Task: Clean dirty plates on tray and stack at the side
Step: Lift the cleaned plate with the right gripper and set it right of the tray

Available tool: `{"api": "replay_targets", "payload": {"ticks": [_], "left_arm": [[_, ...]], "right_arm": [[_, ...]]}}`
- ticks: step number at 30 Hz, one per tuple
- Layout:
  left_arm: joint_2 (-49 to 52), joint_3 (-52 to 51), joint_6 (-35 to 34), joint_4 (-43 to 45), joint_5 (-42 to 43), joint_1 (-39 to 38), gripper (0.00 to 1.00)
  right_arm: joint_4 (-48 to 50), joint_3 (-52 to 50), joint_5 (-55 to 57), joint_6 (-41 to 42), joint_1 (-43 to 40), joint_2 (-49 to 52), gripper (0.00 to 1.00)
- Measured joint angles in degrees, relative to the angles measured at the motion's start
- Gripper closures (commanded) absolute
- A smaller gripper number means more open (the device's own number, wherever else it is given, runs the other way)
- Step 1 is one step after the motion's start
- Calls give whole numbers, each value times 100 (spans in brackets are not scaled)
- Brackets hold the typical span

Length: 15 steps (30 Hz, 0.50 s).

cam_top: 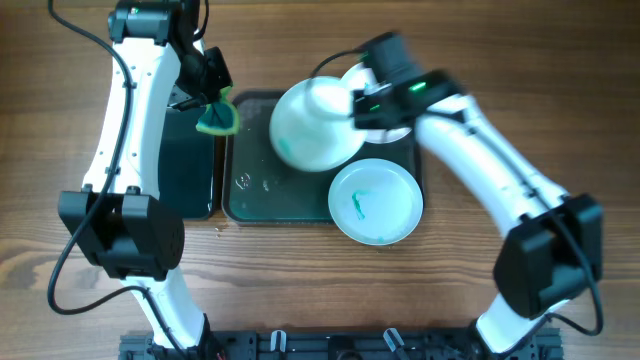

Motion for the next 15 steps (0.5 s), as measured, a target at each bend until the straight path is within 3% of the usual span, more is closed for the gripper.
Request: {"api": "replay_targets", "payload": {"ticks": [4, 8, 12, 15], "left_arm": [[0, 0, -2, 11, 0, -142, 96], [0, 0, 0, 109, 2, -330, 96], [0, 0, 0, 107, 22, -332, 96], [0, 0, 0, 109, 22, -332, 96]], "right_arm": [[-658, 0, -1132, -46, -1497, -22, 96], [-1222, -2, -1086, -319, -3012, -31, 96], [-977, -531, -651, -496, -4109, -138, 96], [-365, -1360, -531, -520, -4494, -164, 96]]}}
